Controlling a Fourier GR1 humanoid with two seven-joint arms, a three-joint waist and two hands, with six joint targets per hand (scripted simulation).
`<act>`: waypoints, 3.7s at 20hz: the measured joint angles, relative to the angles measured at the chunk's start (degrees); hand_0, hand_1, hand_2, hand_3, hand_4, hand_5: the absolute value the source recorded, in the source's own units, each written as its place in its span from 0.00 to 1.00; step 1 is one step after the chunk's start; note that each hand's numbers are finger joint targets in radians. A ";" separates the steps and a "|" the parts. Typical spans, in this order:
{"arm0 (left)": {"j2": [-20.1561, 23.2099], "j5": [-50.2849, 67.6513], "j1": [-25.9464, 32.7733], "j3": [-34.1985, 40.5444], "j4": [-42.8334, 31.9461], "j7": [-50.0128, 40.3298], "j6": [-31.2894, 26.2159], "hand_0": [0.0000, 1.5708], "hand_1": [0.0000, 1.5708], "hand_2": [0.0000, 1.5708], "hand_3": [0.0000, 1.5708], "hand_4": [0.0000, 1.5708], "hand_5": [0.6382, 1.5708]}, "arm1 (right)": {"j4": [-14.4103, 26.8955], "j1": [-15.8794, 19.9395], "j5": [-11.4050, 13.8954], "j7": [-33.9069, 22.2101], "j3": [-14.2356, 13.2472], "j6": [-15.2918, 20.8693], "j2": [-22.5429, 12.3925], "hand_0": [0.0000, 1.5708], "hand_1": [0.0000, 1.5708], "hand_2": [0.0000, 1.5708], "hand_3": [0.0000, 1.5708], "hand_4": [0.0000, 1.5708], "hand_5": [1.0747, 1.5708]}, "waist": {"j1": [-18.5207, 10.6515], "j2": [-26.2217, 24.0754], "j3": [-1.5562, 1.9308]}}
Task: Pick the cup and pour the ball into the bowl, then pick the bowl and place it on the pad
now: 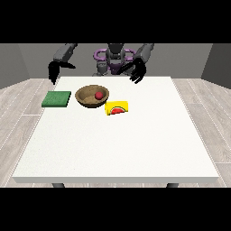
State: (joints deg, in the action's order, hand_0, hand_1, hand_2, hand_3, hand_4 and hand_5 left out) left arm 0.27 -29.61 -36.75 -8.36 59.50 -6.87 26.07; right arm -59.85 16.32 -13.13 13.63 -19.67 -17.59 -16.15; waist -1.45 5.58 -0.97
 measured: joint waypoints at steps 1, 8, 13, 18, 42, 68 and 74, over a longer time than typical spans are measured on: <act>-0.06 3.66 1.28 0.02 1.67 2.27 -0.92 0.00 0.00 0.00 0.00 0.00 0.99 | -0.09 0.27 0.67 0.27 0.33 1.77 1.20 0.00 0.00 0.00 0.00 0.14 1.00 | -0.84 0.46 0.12; 0.68 18.51 8.74 2.25 6.90 17.34 -11.23 0.00 0.00 0.00 0.00 0.00 0.99 | 0.57 3.28 2.61 1.25 0.95 11.05 6.93 0.00 0.00 0.00 0.00 0.21 1.00 | -5.83 3.57 0.75; 3.59 22.35 11.46 4.97 8.55 20.97 -16.67 0.00 0.00 0.00 0.00 0.00 0.99 | 5.96 6.07 2.30 3.10 0.26 11.97 6.26 0.00 0.00 0.00 0.00 0.17 0.99 | -6.13 3.92 0.92; 5.30 23.41 12.42 6.56 10.61 20.88 -19.23 0.00 0.00 0.00 0.00 0.00 0.99 | 13.71 9.04 2.68 7.54 0.22 12.76 5.96 0.00 0.00 0.00 0.00 0.12 0.98 | -6.08 4.42 0.98; 6.48 24.98 12.14 6.53 17.67 18.76 -24.71 0.00 0.00 0.00 0.00 0.59 0.86 | 26.88 11.37 15.01 9.40 5.03 37.82 0.85 1.00 1.00 1.00 0.75 0.57 0.99 | -12.95 5.40 -1.06; 14.79 32.90 18.68 19.35 8.49 22.86 -30.48 0.00 0.00 0.00 0.00 0.84 0.97 | 21.14 14.37 16.87 -19.25 6.53 26.31 -12.80 1.00 1.00 1.00 0.00 0.59 1.00 | -2.17 -3.02 0.98; 26.64 41.20 16.23 30.01 4.60 24.50 -39.39 0.00 0.00 0.00 0.00 0.82 1.00 | 21.04 13.55 14.74 -14.59 3.21 24.92 -15.93 1.00 1.00 1.00 0.00 0.51 1.00 | -3.06 1.70 0.98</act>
State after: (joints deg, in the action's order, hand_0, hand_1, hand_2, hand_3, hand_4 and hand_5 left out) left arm 26.91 11.59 -20.51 21.65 64.11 17.63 -13.33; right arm -38.81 29.87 1.61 -0.96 -16.46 7.34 -32.08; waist -4.51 7.28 0.00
